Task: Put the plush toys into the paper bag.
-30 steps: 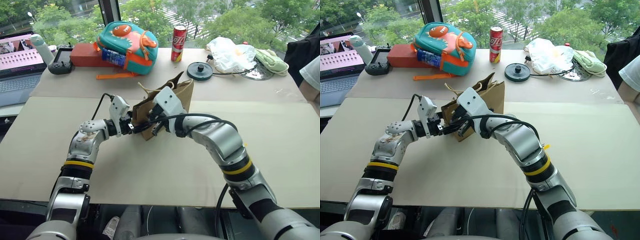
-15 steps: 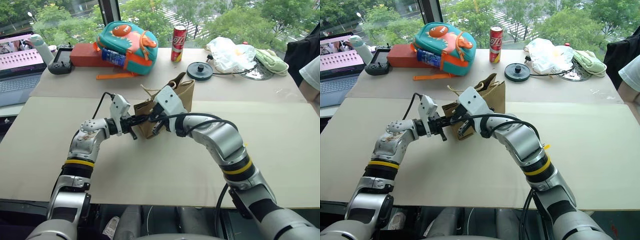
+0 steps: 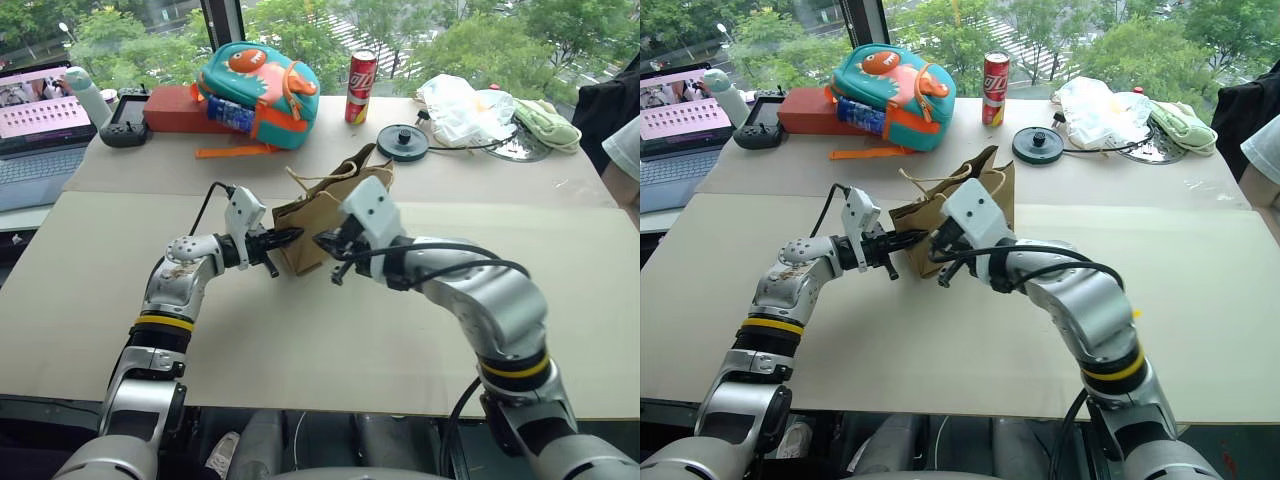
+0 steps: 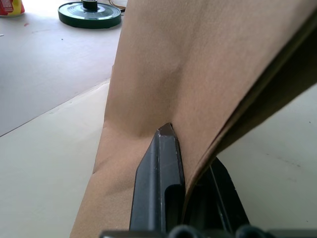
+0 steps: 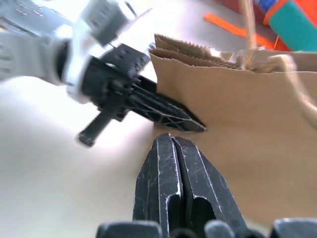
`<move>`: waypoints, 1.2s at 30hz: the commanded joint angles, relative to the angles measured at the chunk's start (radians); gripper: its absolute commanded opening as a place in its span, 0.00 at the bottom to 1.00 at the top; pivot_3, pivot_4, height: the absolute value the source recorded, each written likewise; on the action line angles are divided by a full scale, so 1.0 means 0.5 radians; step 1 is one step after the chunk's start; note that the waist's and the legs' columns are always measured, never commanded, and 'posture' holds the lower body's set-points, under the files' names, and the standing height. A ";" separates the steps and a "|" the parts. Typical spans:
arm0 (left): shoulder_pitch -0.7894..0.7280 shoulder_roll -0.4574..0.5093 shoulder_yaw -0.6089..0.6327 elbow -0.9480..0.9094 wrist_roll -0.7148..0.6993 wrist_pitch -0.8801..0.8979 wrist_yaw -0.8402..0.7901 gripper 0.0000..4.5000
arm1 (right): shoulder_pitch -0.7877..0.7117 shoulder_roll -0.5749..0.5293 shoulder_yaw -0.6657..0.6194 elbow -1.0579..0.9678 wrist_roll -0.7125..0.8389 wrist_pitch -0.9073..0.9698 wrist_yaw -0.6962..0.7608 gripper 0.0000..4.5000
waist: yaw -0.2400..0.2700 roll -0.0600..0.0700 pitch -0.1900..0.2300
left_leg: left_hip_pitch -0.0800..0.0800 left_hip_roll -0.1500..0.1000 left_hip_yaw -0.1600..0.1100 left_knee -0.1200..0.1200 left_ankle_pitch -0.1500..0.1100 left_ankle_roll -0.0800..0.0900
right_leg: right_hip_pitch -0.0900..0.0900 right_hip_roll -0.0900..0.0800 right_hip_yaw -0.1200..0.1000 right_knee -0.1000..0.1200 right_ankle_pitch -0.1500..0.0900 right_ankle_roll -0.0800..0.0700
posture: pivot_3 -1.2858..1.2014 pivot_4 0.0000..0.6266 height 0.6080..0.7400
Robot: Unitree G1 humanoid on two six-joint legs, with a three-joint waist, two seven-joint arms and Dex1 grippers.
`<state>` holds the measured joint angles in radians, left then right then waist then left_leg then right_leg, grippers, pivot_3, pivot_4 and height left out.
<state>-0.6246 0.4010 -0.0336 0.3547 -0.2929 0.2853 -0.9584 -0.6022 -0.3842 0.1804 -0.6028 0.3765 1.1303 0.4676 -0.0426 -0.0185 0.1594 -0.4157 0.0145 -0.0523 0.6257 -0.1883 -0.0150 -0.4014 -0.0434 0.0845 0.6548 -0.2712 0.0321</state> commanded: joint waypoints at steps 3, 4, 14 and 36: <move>-0.075 0.037 0.179 -0.156 -0.205 0.096 -0.029 0.01 | 0.256 -0.214 -0.654 -0.312 0.431 -0.057 0.316 0.00 | 0.000 0.000 0.000 | 0.000 0.001 -0.001 -0.001 0.000 0.000 | 0.001 0.001 -0.001 -0.005 0.000 0.000 | 0.52 0.24 0.99; -0.077 0.057 0.201 -0.197 -0.243 0.136 -0.048 0.01 | 0.290 -0.277 -0.747 -0.298 0.470 -0.063 0.358 0.00 | 0.000 0.000 0.000 | 0.000 0.000 0.000 -0.001 0.000 0.000 | 0.001 0.000 -0.001 -0.006 0.000 0.000 | 0.52 0.24 0.99; 0.248 0.686 0.220 -0.837 -0.562 0.424 -0.713 0.01 | 0.495 -0.709 -1.271 -0.082 0.672 -0.179 0.560 0.00 | -0.013 0.000 0.000 | 0.016 0.002 0.003 -0.006 -0.001 0.001 | 0.018 0.000 0.001 -0.016 -0.001 0.001 | 0.52 0.24 0.99; 0.430 0.823 -0.043 -0.656 -0.303 -0.186 -1.220 0.01 | 0.665 -1.104 -1.354 -0.135 1.301 -0.319 0.868 0.00 | 0.007 -0.001 0.002 | 0.017 0.004 0.006 -0.001 -0.002 0.003 | 0.026 0.000 0.001 -0.020 -0.011 0.011 | 0.52 0.24 0.99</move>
<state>-0.4142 0.8172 -0.0652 0.0303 -0.4520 0.2209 -1.5808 -0.2600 -0.9216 -0.4658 -0.6652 1.0036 0.9947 0.8952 -0.0393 -0.0188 0.1602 -0.4068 0.0163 -0.0490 0.6251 -0.1892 -0.0138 -0.3884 -0.0435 0.0852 0.6447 -0.2769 0.0381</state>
